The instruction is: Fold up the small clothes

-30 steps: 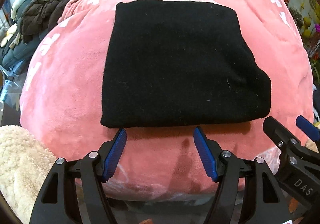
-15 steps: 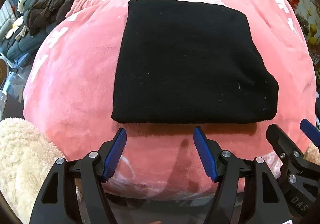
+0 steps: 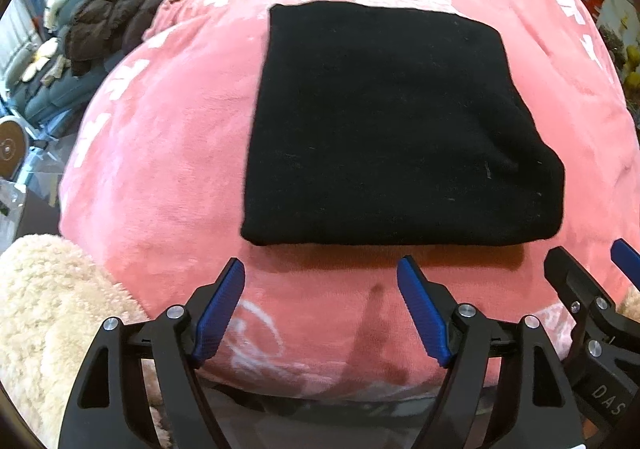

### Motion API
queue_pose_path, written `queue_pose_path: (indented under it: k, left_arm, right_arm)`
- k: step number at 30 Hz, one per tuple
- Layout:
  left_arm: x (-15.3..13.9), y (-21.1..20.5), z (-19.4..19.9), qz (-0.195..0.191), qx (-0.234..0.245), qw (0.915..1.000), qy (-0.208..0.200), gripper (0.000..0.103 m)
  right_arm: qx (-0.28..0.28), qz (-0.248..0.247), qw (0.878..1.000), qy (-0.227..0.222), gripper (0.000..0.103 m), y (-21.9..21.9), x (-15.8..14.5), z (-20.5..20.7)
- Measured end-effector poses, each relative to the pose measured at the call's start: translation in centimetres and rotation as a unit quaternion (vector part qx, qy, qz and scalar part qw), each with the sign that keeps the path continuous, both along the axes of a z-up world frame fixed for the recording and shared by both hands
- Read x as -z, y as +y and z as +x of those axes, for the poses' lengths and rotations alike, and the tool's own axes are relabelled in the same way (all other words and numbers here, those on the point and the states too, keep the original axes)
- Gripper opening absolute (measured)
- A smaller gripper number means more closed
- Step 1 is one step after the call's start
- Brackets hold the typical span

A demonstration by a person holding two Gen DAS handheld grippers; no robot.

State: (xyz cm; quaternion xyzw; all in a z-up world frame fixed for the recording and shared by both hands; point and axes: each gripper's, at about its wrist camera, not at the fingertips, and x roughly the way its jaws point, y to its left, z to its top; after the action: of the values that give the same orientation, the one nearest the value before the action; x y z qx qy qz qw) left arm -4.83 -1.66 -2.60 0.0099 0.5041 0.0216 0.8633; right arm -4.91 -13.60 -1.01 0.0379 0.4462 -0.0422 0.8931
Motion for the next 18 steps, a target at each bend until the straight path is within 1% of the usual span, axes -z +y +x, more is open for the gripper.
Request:
queue_pose_path:
  k: [18]
  left_arm:
    - [-0.04,0.05,-0.09,0.009,0.002,1.0,0.001,0.076]
  right_arm:
    - [0.002,-0.004,1.0,0.0,0.096,0.1,-0.01,-0.1]
